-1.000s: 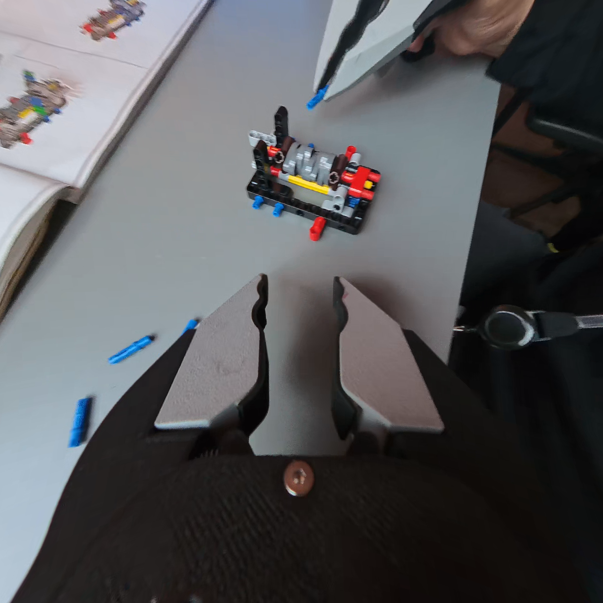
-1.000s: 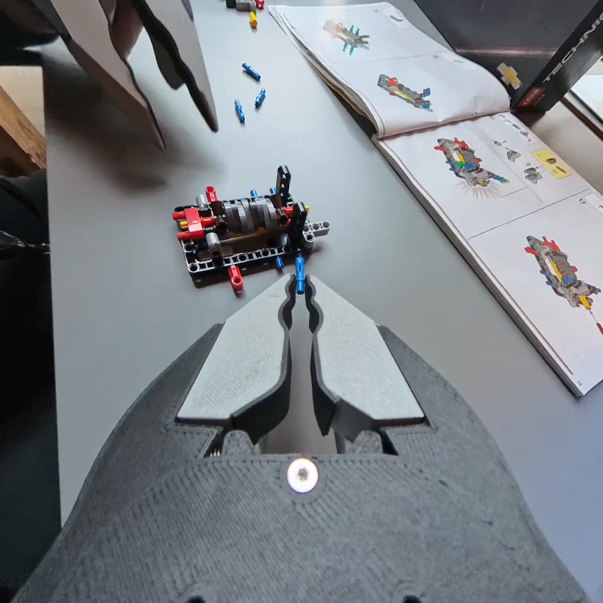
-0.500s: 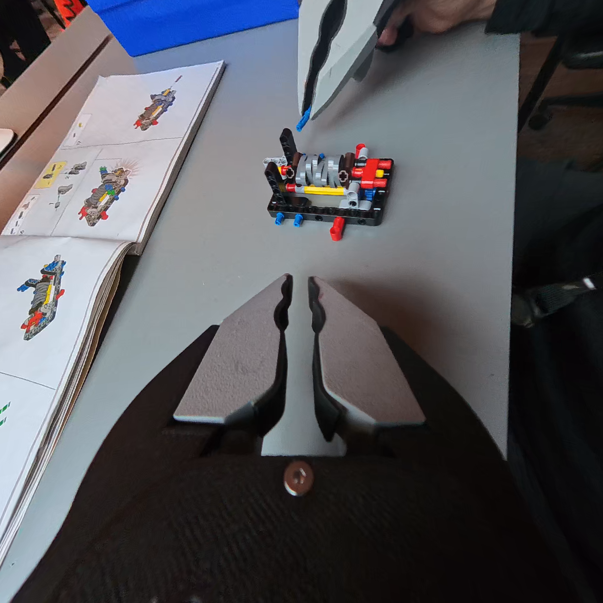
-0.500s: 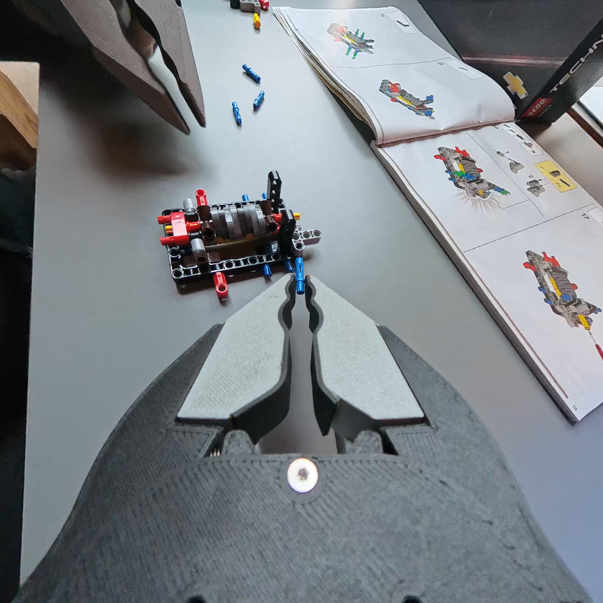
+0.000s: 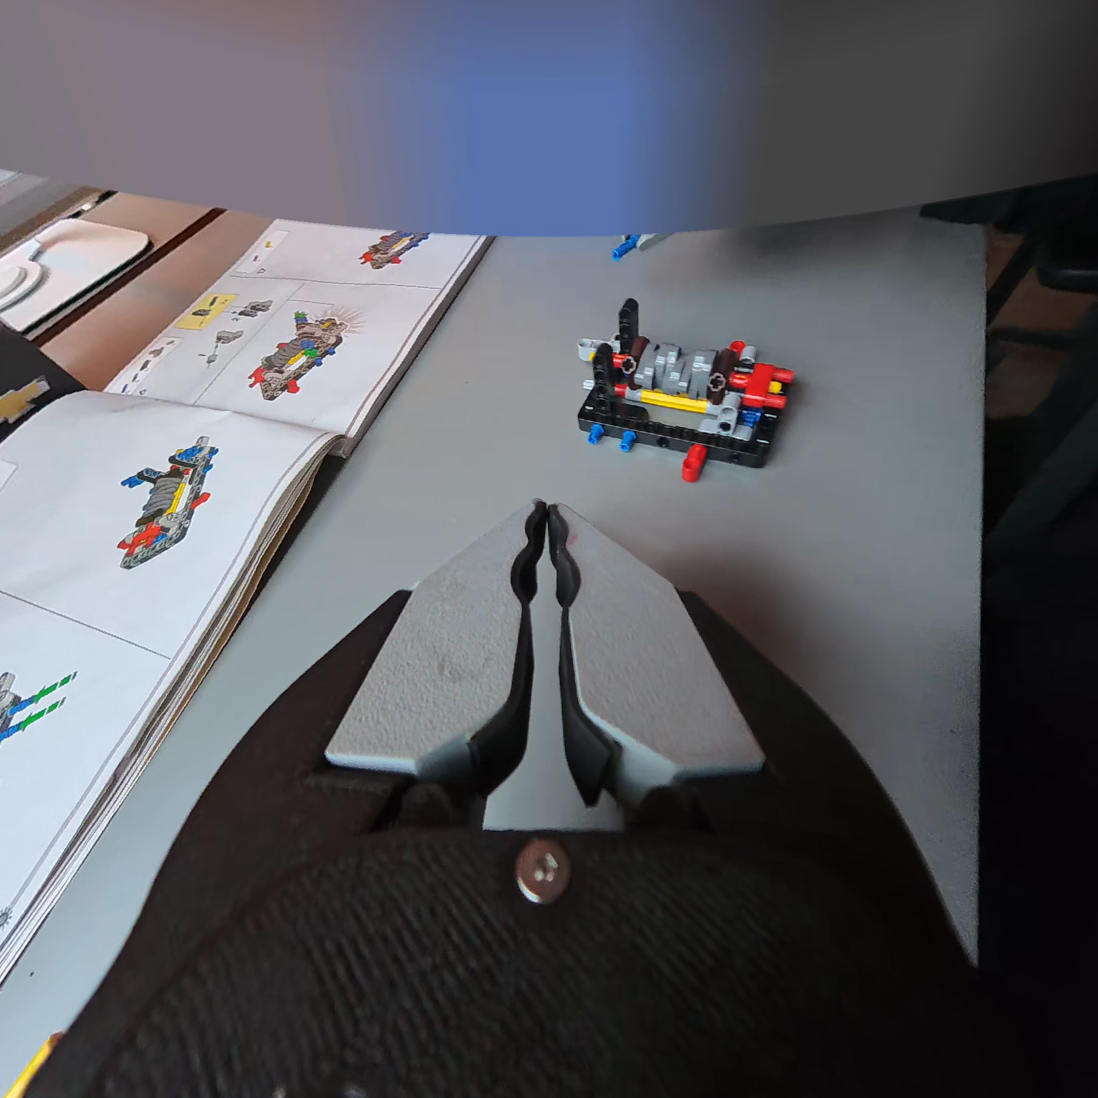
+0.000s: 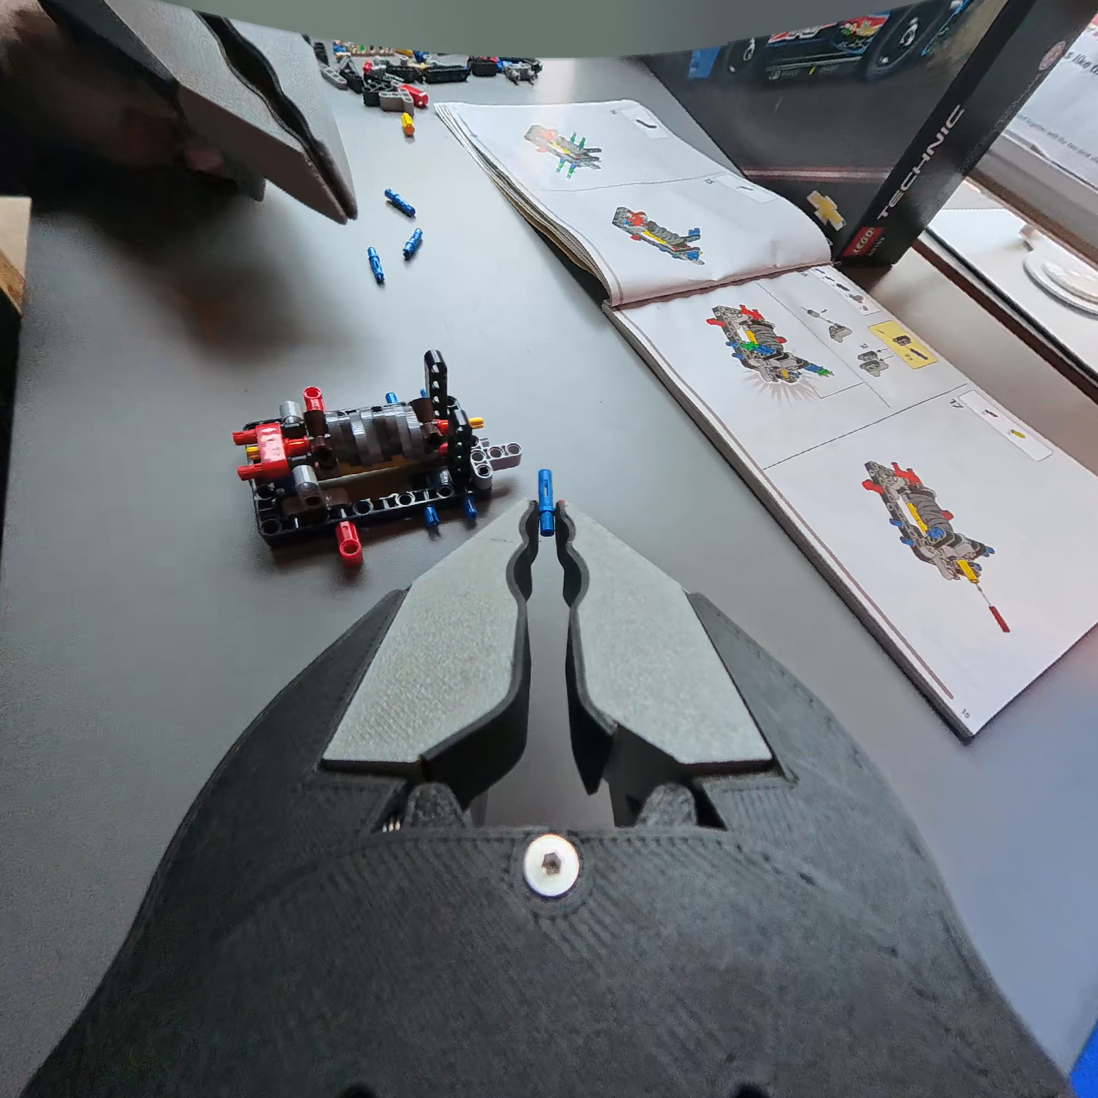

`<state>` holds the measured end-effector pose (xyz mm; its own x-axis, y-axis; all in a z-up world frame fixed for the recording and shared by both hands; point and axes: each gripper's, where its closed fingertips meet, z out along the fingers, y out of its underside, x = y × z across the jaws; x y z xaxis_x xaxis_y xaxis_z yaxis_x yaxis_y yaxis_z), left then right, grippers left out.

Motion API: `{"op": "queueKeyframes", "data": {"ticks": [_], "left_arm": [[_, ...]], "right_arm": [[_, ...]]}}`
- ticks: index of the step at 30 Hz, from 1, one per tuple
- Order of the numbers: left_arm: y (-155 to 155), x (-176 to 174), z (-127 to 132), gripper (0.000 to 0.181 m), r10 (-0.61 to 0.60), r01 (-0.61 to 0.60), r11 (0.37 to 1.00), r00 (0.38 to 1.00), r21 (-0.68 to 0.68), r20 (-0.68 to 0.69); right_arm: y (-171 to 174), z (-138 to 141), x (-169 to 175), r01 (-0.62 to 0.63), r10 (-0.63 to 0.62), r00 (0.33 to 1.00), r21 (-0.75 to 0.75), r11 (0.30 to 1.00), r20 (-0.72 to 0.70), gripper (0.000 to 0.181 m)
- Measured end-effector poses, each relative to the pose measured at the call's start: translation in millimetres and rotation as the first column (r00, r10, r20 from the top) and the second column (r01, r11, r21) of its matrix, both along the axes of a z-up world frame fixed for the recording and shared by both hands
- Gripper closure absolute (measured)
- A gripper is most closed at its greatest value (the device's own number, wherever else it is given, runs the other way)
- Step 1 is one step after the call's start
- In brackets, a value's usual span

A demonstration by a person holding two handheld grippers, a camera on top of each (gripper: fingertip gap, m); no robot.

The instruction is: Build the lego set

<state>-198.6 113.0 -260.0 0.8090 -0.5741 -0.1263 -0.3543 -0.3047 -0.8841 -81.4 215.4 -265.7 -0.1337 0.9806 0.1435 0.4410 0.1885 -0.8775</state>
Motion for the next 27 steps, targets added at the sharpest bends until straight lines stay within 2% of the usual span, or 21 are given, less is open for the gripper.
{"op": "queueKeyframes", "data": {"ticks": [7, 21, 25, 27], "left_arm": [[2, -7, 7, 0.181, -0.001, 0.004, 1.000, 0.994, -0.022, 0.110], [3, -8, 7, 0.181, 0.000, 0.007, 0.999, 0.989, -0.047, 0.145], [10, 5, 3, 0.181, -0.057, 0.071, 0.993, 0.989, -0.098, 0.140], [18, 16, 6, 0.175, -0.096, 0.118, 0.984, 0.983, -0.136, 0.159]], "right_arm": [[3, -4, -6, -0.023, 0.023, 0.999, -0.013, 1.000, 0.026, 0.180], [-2, -3, -7, -0.043, 0.043, 0.999, 0.001, 0.999, 0.016, 0.180], [-8, -3, -6, -0.080, 0.081, 0.997, -0.020, 0.997, 0.019, 0.180], [-11, -3, -5, -0.095, 0.096, 0.995, -0.043, 0.995, 0.025, 0.180]]}}
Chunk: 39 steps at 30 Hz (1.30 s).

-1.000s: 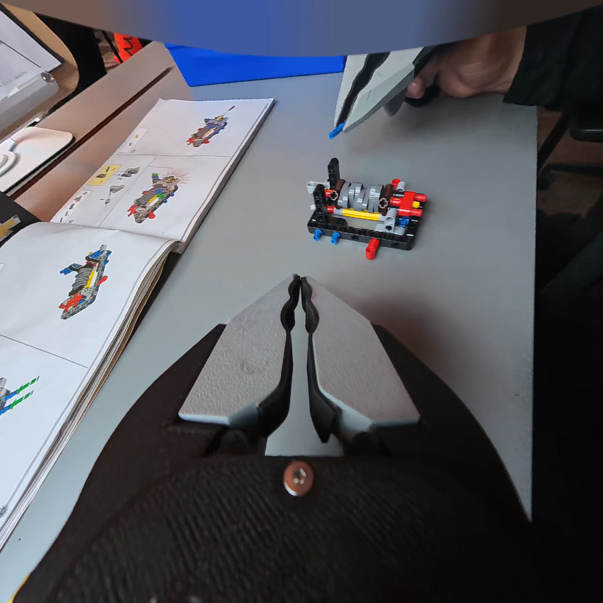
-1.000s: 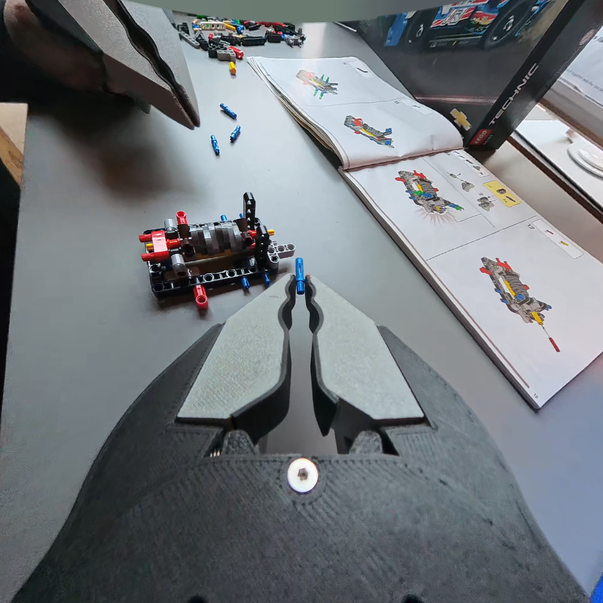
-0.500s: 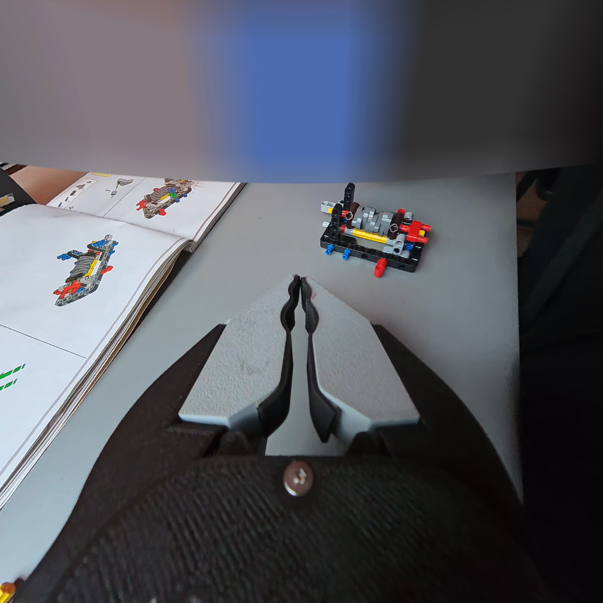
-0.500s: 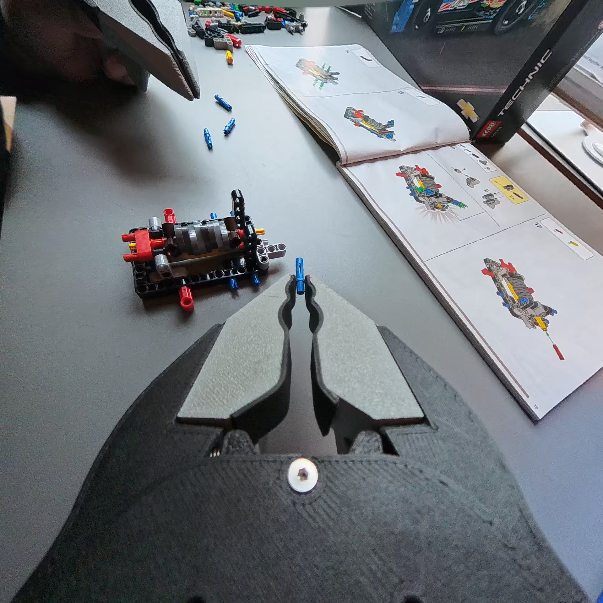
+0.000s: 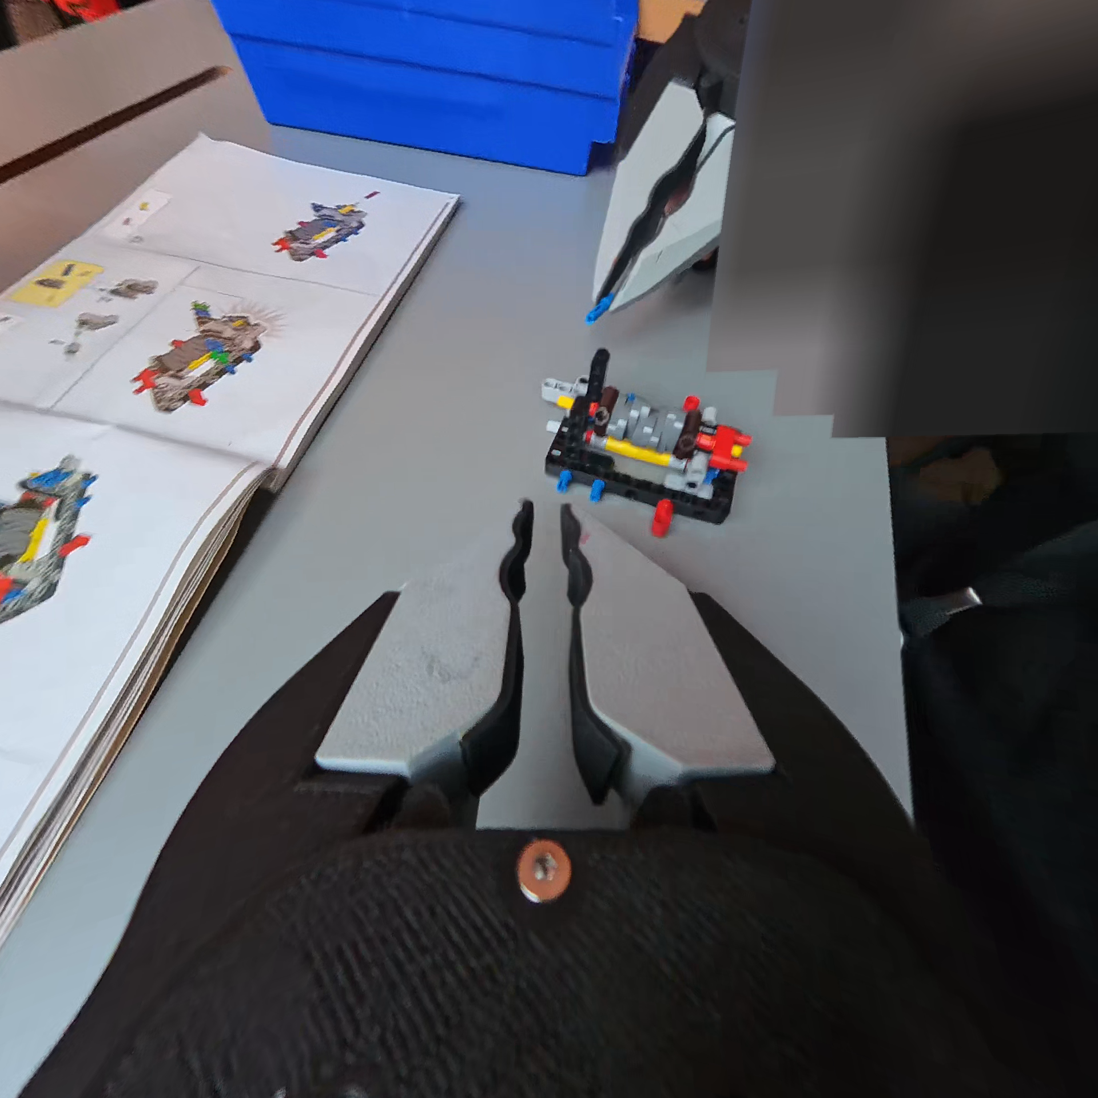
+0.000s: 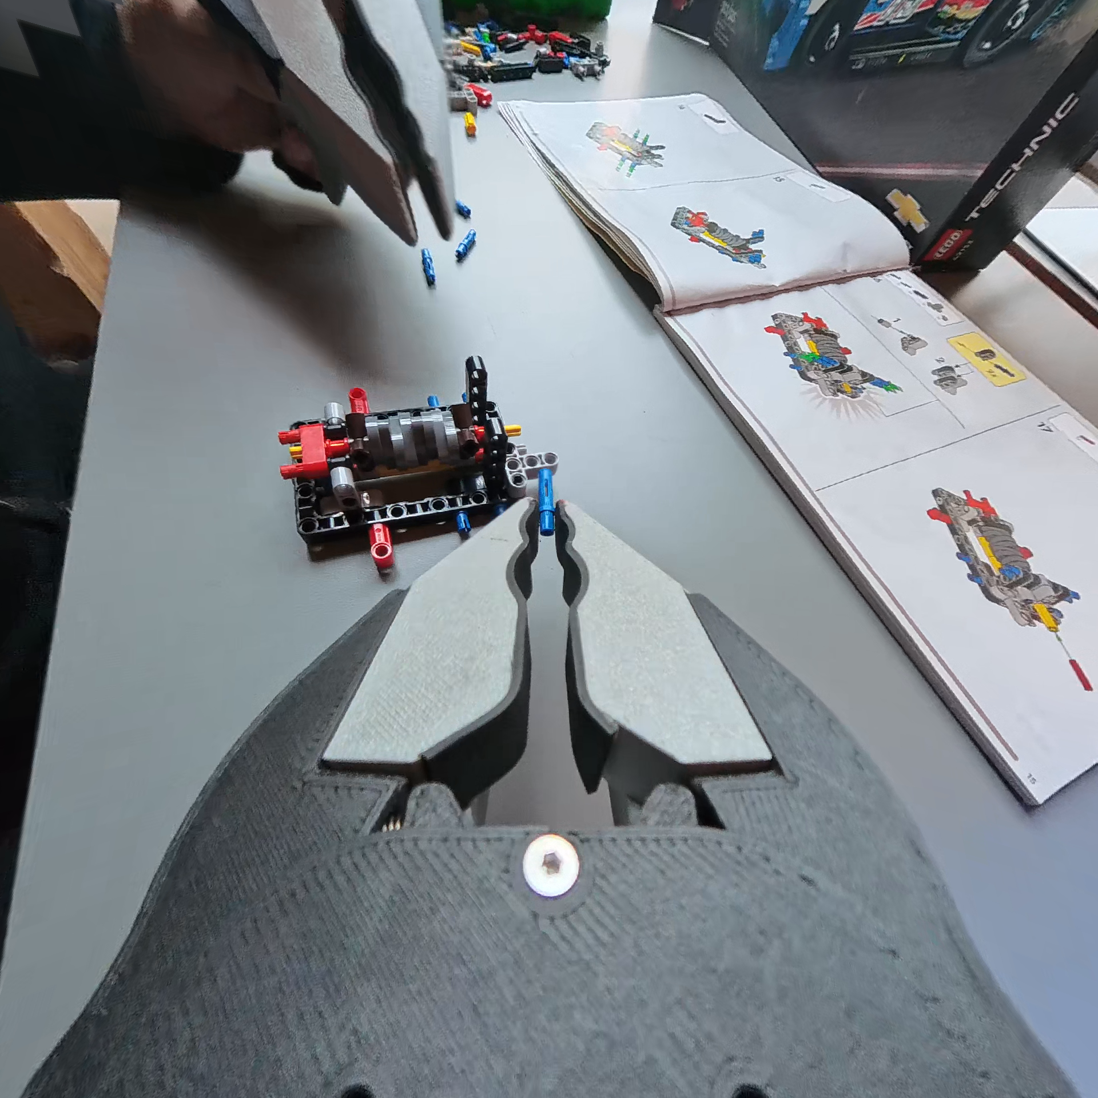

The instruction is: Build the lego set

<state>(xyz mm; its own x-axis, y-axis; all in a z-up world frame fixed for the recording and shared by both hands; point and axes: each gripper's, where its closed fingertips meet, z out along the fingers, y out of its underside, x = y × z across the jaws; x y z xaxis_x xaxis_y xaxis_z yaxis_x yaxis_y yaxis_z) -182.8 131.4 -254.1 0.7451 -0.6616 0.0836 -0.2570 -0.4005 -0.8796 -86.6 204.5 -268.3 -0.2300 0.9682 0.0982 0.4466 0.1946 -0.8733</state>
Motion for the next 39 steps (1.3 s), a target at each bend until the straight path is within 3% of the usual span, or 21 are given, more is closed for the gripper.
{"op": "queueKeyframes", "data": {"ticks": [3, 6, 8, 15, 20, 29, 33, 39], "left_arm": [[16, 21, 8, 0.164, -0.096, 0.097, 0.995, 0.995, -0.034, 0.018], [27, 41, -3, 0.159, -0.210, 0.206, 0.973, 0.977, -0.109, -0.034], [34, 48, -12, 0.158, -0.237, 0.227, 0.962, 0.970, -0.151, -0.054], [43, 76, -8, 0.159, -0.331, 0.329, 0.926, 0.943, -0.186, 0.019], [47, 79, -21, 0.164, -0.347, 0.334, 0.915, 0.938, -0.228, -0.021], [51, 40, -2, 0.167, -0.302, 0.298, 0.939, 0.953, -0.171, 0.003], [46, 52, -1, 0.166, -0.331, 0.336, 0.919, 0.942, -0.205, 0.060], [45, 73, -15, 0.168, -0.362, 0.348, 0.910, 0.932, -0.226, -0.023]], "right_arm": [[-6, 2, 1, -0.023, 0.022, 1.000, -0.025, 0.999, -0.006, 0.180], [-13, 0, 2, -0.052, 0.052, 0.999, -0.032, 0.998, 0.010, 0.180], [-16, -3, 2, -0.060, 0.060, 0.998, -0.018, 0.998, 0.028, 0.180], [-18, -4, -3, -0.086, 0.087, 0.995, -0.023, 0.996, 0.046, 0.180], [-19, -5, -7, -0.102, 0.102, 0.993, -0.001, 0.995, 0.056, 0.180], [-10, -4, -5, -0.067, 0.067, 0.997, -0.006, 0.998, 0.047, 0.180], [-15, -6, -8, -0.082, 0.081, 0.995, 0.003, 0.997, 0.058, 0.180], [-18, -8, -9, -0.091, 0.090, 0.994, 0.010, 0.996, 0.063, 0.180]]}}
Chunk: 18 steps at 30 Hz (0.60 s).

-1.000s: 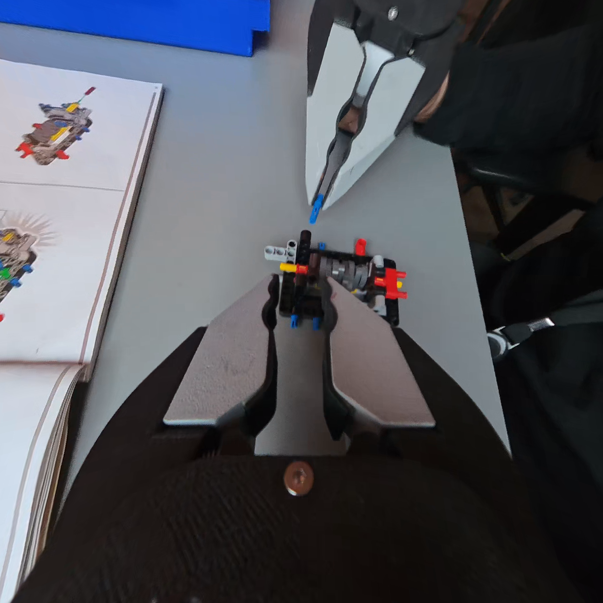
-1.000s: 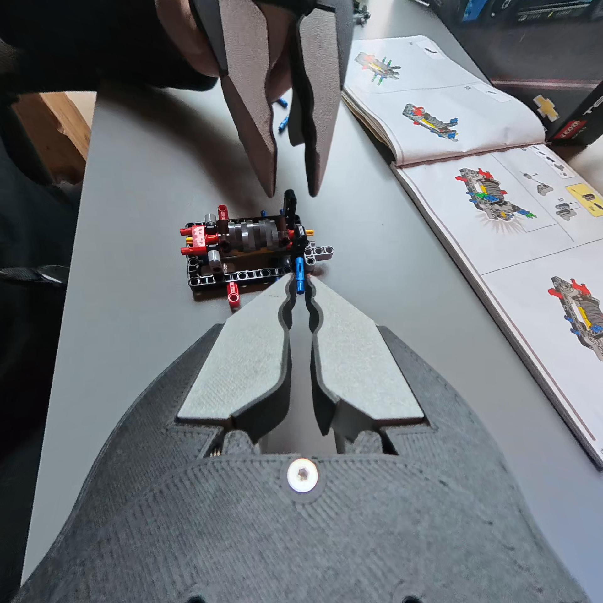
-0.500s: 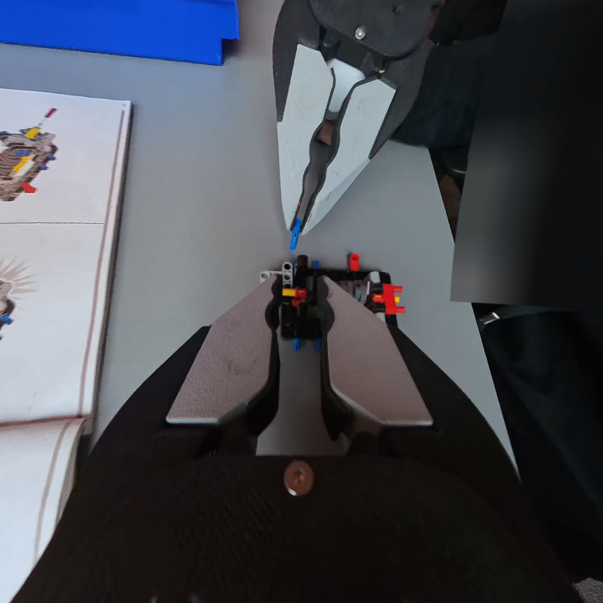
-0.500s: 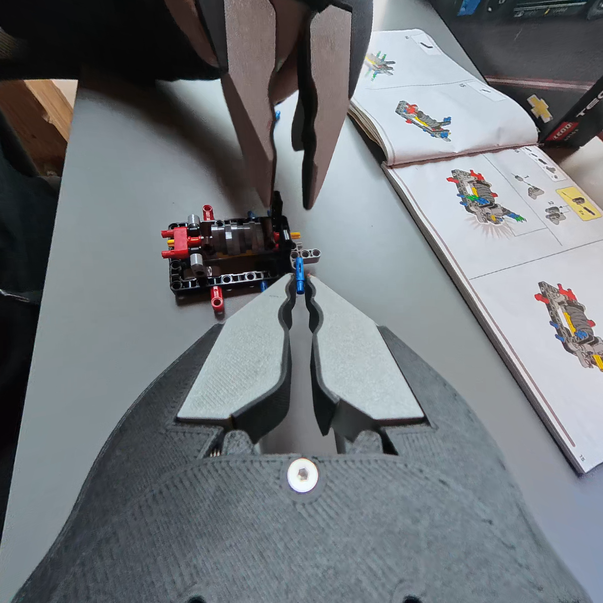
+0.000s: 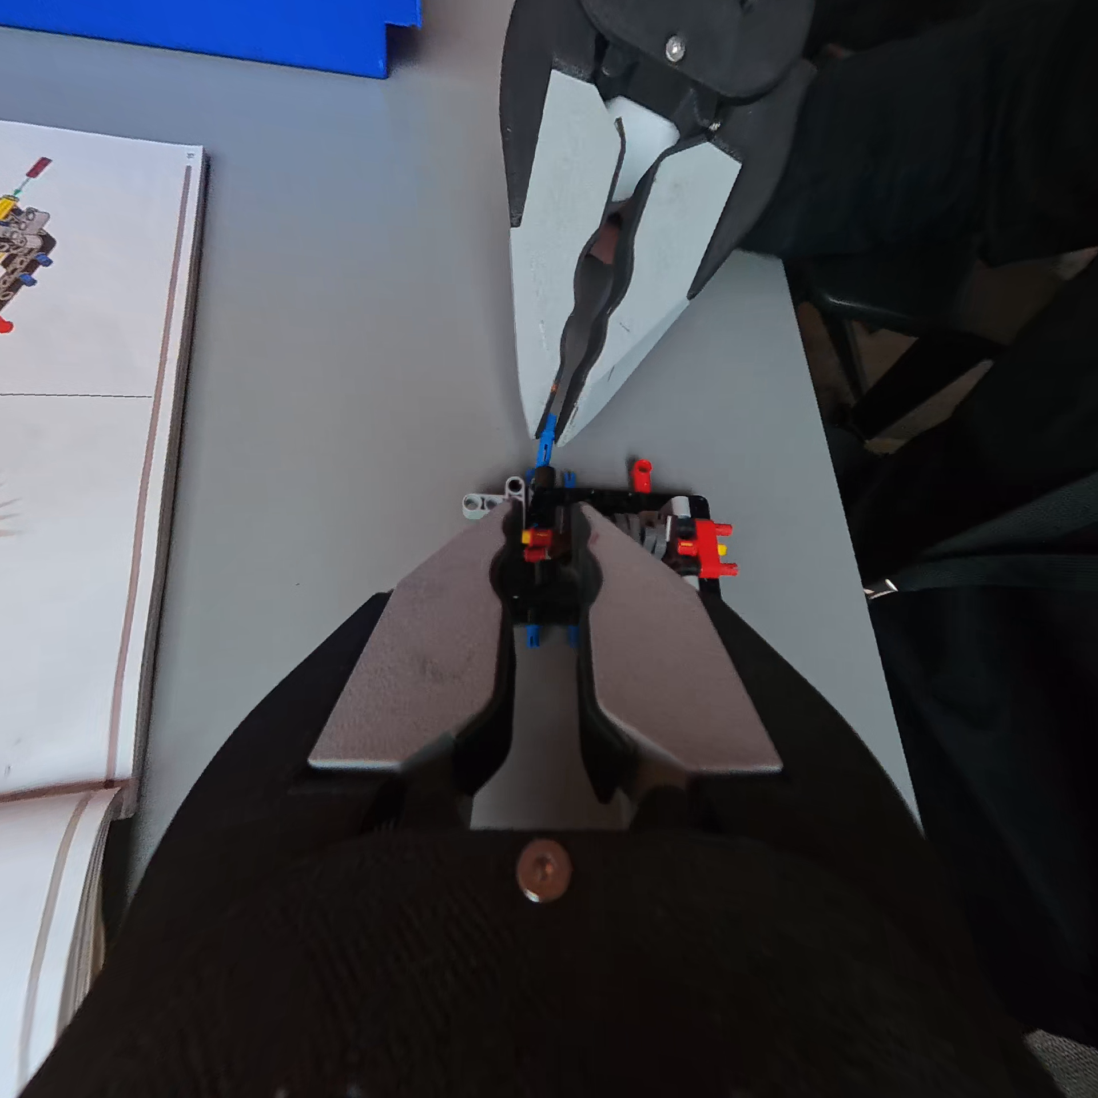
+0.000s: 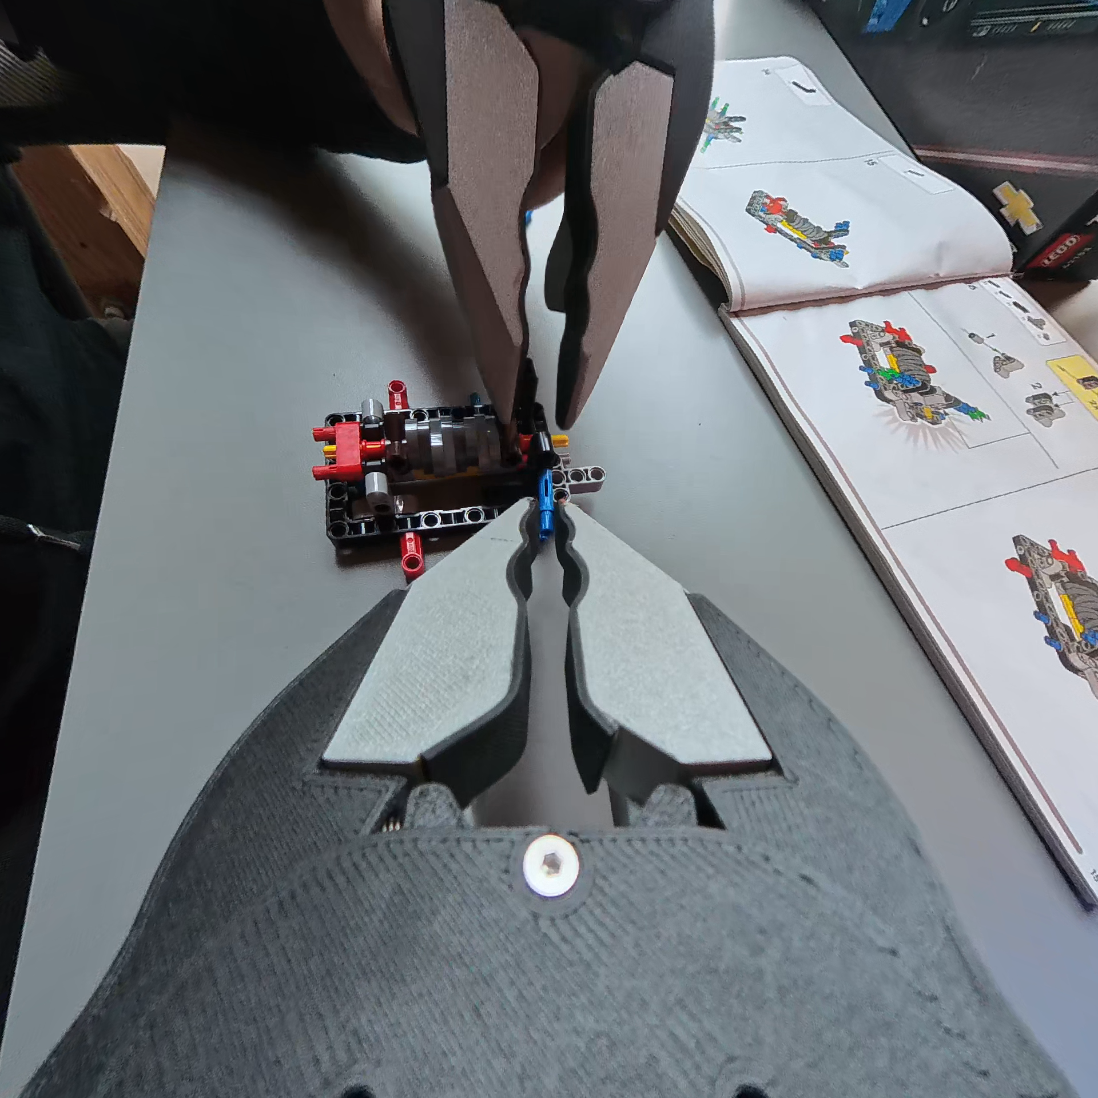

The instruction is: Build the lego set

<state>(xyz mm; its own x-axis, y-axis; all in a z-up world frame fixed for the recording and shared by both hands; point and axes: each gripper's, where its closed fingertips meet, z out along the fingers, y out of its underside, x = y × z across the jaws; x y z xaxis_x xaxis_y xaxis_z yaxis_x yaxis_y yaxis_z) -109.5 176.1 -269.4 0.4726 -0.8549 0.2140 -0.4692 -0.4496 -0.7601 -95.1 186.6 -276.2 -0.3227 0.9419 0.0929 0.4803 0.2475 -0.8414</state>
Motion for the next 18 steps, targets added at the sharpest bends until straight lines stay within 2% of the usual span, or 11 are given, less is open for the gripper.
{"op": "queueKeyframes", "data": {"ticks": [4, 7, 12, 18], "left_arm": [[5, 4, -2, 0.166, 0.030, -0.030, 1.000, 1.000, 0.001, 0.002], [3, -2, 12, 0.167, 0.089, -0.093, 0.994, 0.993, 0.060, 0.071], [-6, -23, 28, 0.172, 0.152, -0.169, 0.955, 0.985, 0.245, 0.086], [-18, -18, 27, 0.178, 0.111, -0.136, 0.932, 0.989, 0.337, 0.094]], "right_arm": [[1, 3, 1, 0.004, -0.004, 1.000, 0.005, 1.000, -0.014, 0.180], [6, 2, 2, 0.027, -0.027, 0.999, 0.020, 0.999, -0.021, 0.180], [6, 2, 3, 0.024, -0.024, 1.000, -0.008, 1.000, -0.020, 0.180], [5, 4, 3, 0.010, -0.011, 1.000, -0.018, 1.000, -0.030, 0.180]]}}
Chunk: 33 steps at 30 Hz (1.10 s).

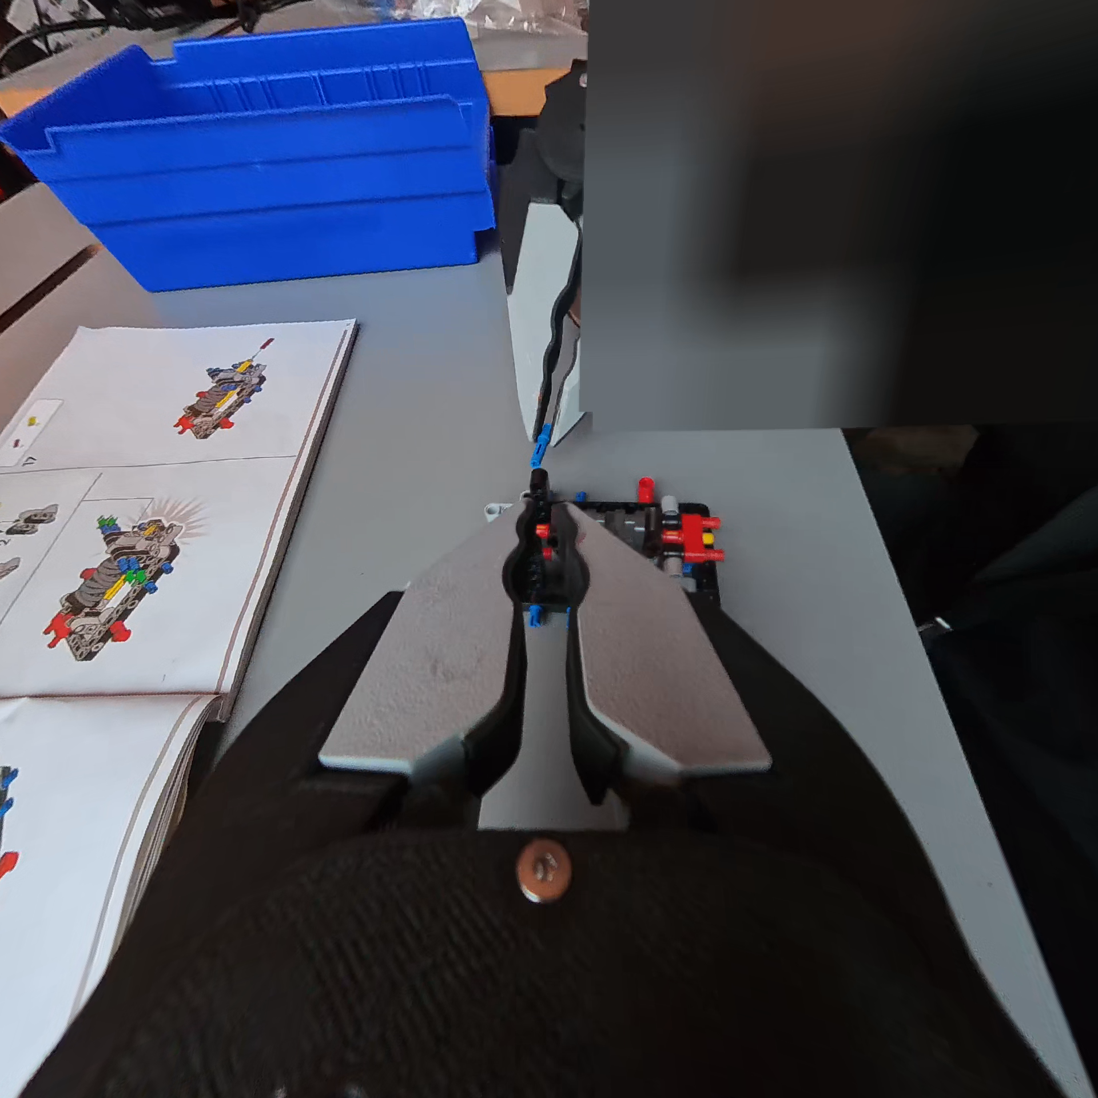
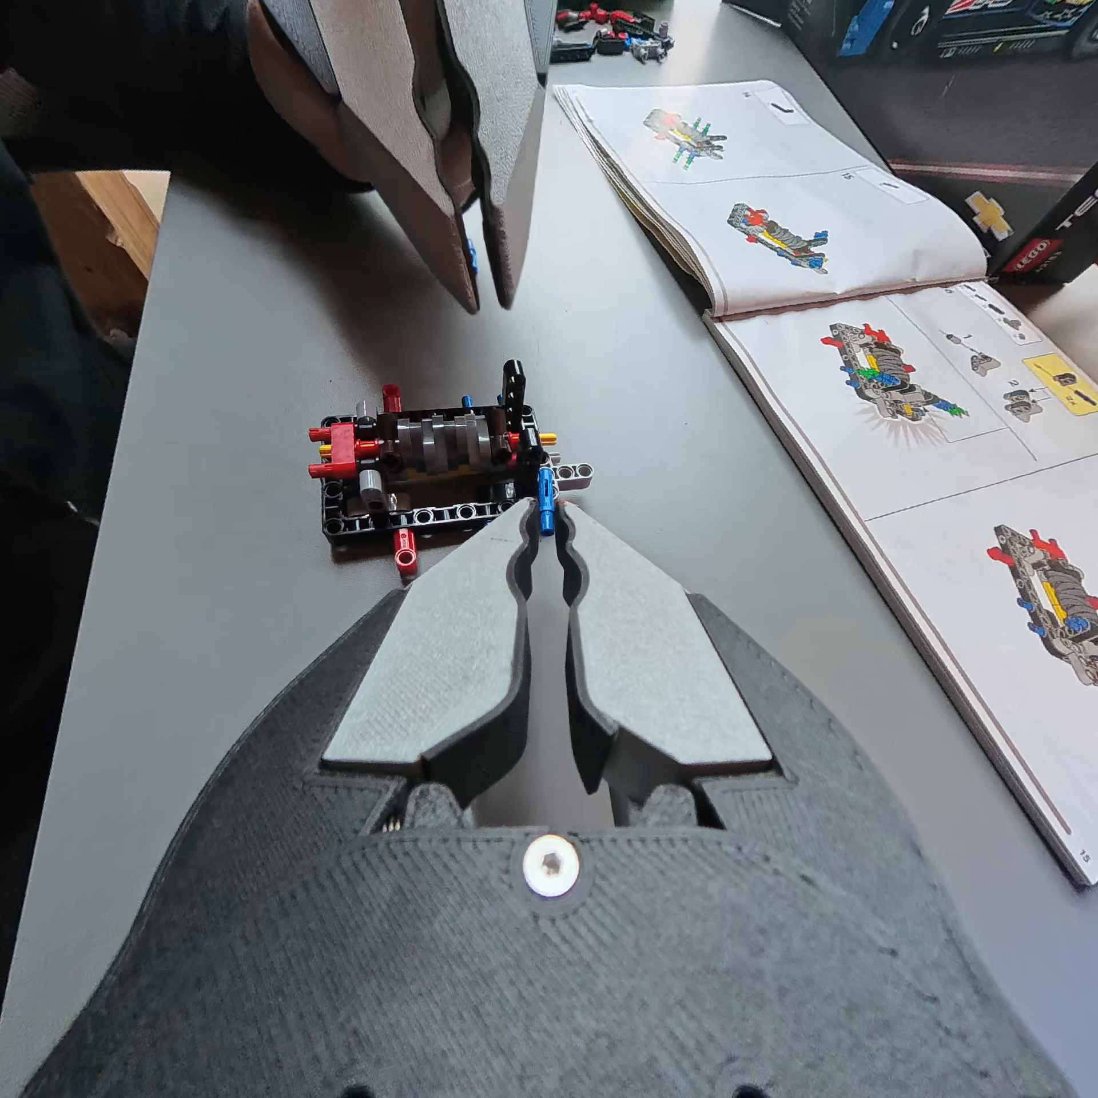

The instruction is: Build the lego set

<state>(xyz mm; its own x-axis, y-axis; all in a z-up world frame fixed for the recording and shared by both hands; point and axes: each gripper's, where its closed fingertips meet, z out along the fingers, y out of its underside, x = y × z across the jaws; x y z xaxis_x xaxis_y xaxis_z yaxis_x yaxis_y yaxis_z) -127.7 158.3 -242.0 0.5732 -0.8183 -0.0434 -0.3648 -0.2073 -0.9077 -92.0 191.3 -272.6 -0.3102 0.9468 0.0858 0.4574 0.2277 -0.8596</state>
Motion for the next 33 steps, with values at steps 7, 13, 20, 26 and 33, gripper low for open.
{"op": "queueKeyframes", "data": {"ticks": [7, 13, 20, 26, 33], "left_arm": [[7, 1, -12, 0.180, 0.025, -0.025, 1.000, 0.999, -0.002, -0.032], [16, -1, -12, 0.181, 0.075, -0.077, 0.996, 0.997, -0.041, -0.034], [22, 7, -20, 0.168, 0.057, -0.064, 0.990, 0.997, -0.127, -0.058], [26, 15, -30, 0.170, 0.026, -0.043, 0.985, 0.995, -0.164, -0.100], [22, 26, -35, 0.170, -0.023, 0.001, 0.978, 0.994, -0.209, -0.102]], "right_arm": [[0, 0, 0, -0.004, 0.004, 1.000, -0.003, 1.000, -0.003, 0.180], [2, 1, 0, 0.004, -0.004, 1.000, 0.013, 1.000, -0.009, 0.180], [1, 2, 0, 0.003, -0.003, 1.000, 0.023, 1.000, -0.017, 0.180], [1, 1, 0, 0.009, -0.008, 1.000, 0.041, 0.999, -0.007, 0.180], [-3, 2, 0, -0.004, 0.004, 1.000, 0.044, 0.999, -0.008, 0.180]]}}
